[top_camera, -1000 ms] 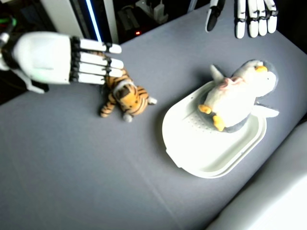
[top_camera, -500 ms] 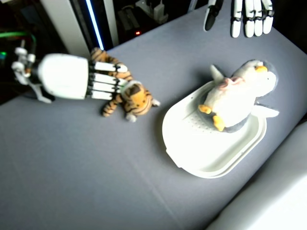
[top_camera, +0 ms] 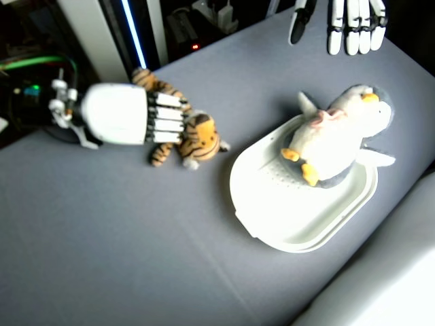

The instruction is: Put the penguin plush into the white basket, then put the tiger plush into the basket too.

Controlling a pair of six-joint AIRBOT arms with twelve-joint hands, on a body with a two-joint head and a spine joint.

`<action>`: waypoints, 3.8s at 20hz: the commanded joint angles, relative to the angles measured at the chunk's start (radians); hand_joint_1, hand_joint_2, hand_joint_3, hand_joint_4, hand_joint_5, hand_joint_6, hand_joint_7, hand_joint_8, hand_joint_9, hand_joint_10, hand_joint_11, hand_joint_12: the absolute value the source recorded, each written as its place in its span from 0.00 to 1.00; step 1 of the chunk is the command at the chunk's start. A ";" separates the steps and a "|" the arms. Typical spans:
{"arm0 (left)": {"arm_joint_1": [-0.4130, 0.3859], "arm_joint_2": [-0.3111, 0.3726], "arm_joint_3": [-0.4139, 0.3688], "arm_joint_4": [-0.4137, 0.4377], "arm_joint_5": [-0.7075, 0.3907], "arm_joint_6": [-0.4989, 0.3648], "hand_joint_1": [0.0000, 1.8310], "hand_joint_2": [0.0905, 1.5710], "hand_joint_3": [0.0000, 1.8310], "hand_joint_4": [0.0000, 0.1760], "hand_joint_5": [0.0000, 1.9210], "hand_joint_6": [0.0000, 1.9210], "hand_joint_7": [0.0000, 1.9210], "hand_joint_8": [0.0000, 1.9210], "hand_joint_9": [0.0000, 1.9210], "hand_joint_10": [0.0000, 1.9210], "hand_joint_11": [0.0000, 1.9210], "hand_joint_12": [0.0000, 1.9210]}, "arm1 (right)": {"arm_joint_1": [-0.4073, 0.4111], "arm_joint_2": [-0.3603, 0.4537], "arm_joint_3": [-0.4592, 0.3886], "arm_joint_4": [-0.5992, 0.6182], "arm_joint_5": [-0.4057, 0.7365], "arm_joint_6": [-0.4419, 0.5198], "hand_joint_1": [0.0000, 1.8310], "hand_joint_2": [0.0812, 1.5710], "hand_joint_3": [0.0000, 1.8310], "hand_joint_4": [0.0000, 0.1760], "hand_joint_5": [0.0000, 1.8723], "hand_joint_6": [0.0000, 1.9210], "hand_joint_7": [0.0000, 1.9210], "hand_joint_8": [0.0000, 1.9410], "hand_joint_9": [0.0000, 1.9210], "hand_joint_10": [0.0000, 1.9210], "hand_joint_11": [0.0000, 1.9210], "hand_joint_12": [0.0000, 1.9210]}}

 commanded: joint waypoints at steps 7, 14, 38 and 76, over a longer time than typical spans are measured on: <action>0.008 0.003 0.000 -0.006 -0.135 -0.013 0.43 0.57 0.00 0.40 0.23 0.00 0.20 0.00 0.17 0.00 0.00 0.40 | 0.043 0.044 -0.022 0.038 0.124 -0.010 0.84 0.74 0.00 0.00 0.34 1.00 0.40 1.00 0.48 1.00 0.57 1.00; 0.024 0.000 -0.001 -0.020 -0.155 -0.019 0.42 0.58 0.00 0.36 0.22 0.00 0.20 0.00 0.17 0.00 0.00 0.37 | 0.121 0.128 -0.061 0.137 0.454 -0.091 0.75 0.72 0.00 0.17 0.32 0.95 0.36 1.00 0.39 1.00 0.44 1.00; 0.082 -0.018 -0.002 -0.054 -0.201 -0.051 0.48 0.61 0.00 0.46 0.16 0.00 0.14 0.00 0.13 0.00 0.00 0.30 | 0.388 0.040 0.060 0.174 0.272 -0.178 0.65 0.77 0.00 0.00 0.35 0.68 0.46 0.68 0.37 0.41 0.17 0.65; 0.103 -0.047 0.004 -0.066 -0.205 -0.068 0.47 0.60 0.00 0.24 0.18 0.00 0.17 0.00 0.15 0.00 0.00 0.44 | 0.511 -0.129 0.204 0.064 -0.042 -0.191 0.66 0.58 0.00 0.00 0.42 0.00 0.41 0.00 0.41 0.01 0.24 0.32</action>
